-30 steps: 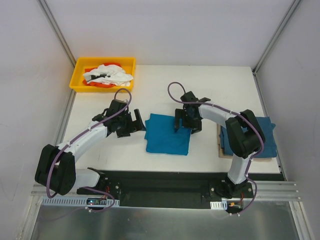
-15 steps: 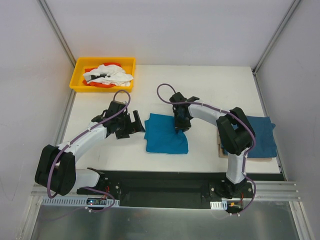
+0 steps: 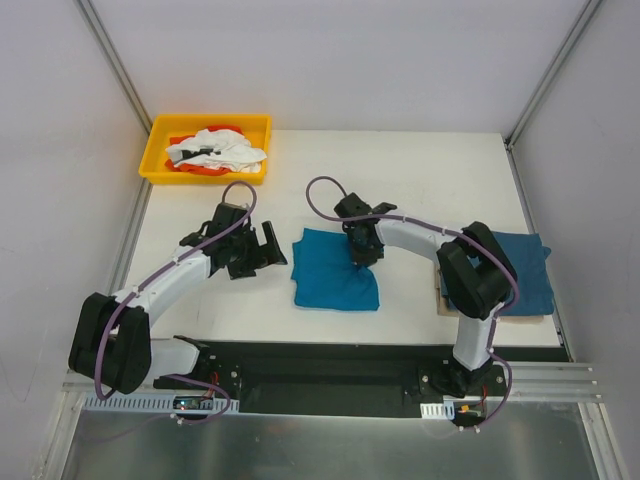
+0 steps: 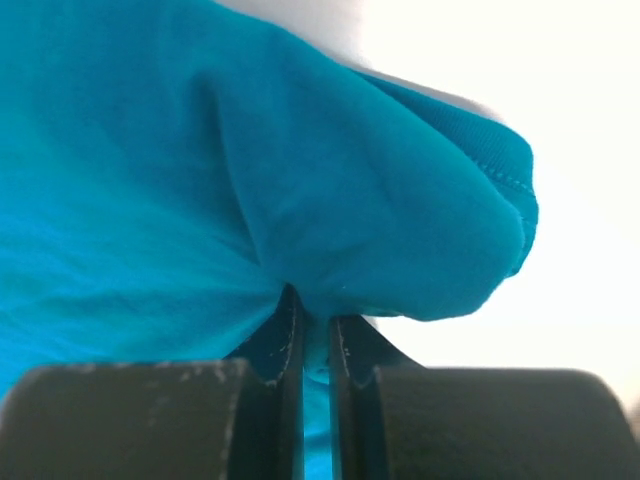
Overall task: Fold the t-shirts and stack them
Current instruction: Put the neatly folded tshirt into the corner of the board with the right arm
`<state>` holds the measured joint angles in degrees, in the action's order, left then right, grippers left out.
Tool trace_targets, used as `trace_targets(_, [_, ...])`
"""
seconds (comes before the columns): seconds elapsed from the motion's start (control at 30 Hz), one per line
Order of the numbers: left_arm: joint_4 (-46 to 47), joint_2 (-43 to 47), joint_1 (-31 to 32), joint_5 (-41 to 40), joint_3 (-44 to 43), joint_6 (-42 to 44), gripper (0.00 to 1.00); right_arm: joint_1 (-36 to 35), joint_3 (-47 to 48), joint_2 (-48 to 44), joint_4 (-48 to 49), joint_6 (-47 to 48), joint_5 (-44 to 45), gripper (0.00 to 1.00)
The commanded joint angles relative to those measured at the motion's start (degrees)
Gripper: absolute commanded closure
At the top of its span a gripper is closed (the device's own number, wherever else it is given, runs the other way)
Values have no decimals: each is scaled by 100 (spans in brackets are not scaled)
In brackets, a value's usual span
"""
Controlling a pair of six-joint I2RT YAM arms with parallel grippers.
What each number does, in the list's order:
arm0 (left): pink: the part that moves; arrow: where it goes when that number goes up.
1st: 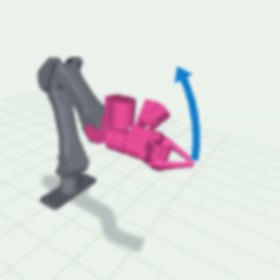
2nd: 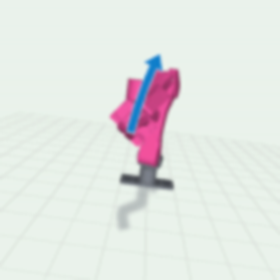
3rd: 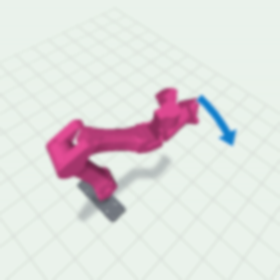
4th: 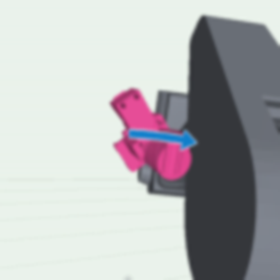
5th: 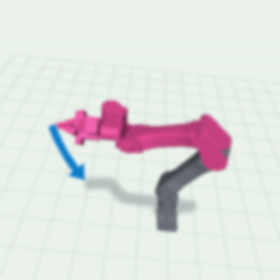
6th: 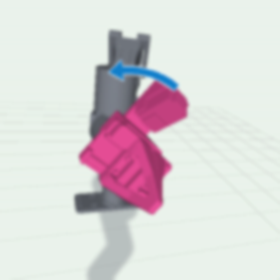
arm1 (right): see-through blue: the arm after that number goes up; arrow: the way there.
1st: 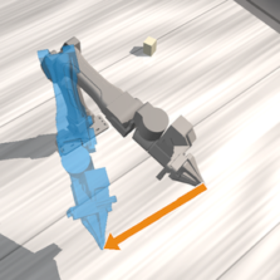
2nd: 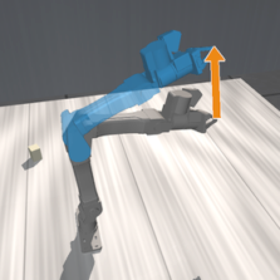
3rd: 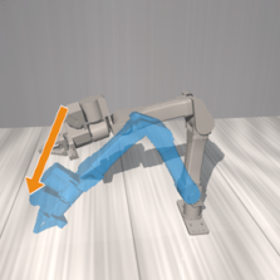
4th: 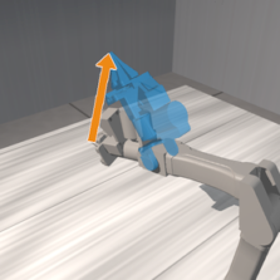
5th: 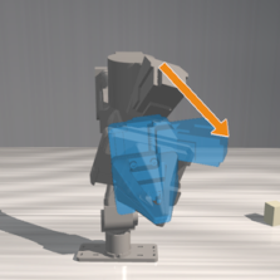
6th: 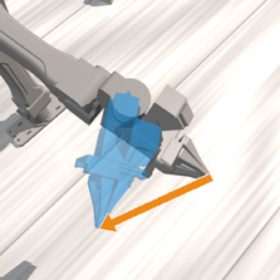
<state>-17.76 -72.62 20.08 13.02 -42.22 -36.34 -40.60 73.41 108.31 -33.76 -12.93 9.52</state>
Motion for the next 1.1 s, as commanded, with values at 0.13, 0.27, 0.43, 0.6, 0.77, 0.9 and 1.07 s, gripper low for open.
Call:
trace_targets(0.13, [80,468,-171,-159,187,153,1,8,-388,-1022,-921,712,1104,99])
trace_targets(0.27, [80,512,-232,-168,179,153,1,-1,-573,-1391,-1132,1151,1595,99])
trace_targets(0.43, [141,451,-267,-185,161,153,1,8,-670,-1989,-1449,1451,2369,99])
trace_targets(0.6, [168,231,-311,-177,100,127,1,140,-495,-2244,-1941,1539,3204,99])
trace_targets(0.77, [185,99,-355,-150,91,118,1,368,-195,-2288,-2547,1548,4012,99])
trace_targets(0.9, [203,125,-373,-150,108,118,1,570,-29,-2376,-2873,1530,4234,99])
trace_targets(1.07, [211,204,-399,-142,144,118,1,641,147,-2578,-3171,1486,4225,99])
